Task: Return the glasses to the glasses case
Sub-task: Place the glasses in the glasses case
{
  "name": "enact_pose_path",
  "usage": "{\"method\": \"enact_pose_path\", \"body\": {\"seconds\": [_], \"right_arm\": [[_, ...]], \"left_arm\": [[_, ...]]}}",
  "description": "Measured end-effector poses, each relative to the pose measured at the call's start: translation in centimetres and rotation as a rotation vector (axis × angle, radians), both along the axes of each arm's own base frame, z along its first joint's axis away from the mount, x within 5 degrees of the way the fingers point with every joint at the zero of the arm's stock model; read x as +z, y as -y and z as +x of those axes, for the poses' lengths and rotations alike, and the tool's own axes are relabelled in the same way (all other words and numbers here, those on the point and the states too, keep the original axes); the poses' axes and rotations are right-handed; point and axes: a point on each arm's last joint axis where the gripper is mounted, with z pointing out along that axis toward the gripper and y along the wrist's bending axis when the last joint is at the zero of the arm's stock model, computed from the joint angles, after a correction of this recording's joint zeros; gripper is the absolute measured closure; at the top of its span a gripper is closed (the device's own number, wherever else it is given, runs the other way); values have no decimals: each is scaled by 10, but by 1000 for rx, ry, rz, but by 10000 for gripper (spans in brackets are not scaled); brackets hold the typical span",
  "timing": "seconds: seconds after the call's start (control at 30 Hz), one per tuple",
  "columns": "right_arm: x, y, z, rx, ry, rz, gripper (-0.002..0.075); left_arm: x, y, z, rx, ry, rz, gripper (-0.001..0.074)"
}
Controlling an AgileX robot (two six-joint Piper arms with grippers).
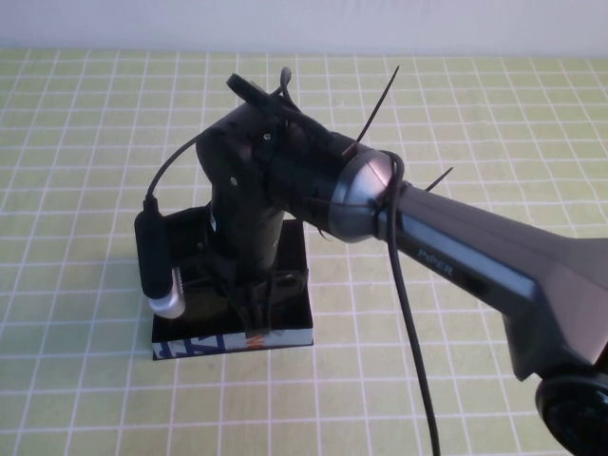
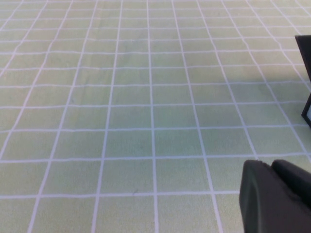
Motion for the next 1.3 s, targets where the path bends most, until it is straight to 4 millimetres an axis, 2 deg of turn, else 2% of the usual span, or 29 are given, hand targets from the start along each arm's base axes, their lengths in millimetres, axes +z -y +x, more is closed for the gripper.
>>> {"method": "enact_pose_path", "body": {"seconds": [0.6,1.0,1.1,1.3], "right_arm": [[-28,-9,1,20,-54,-26,673],[-32,-10,1,-19,-67,-26,671],[-32,-10,2,-48,-73,-22,619],[-32,-8,3,-57,-65,-30,414]], "left_arm": [[0,0,0,0,0,0,737],[0,0,0,0,0,0,737],[0,0,0,0,0,0,737],[0,0,0,0,0,0,737]]}}
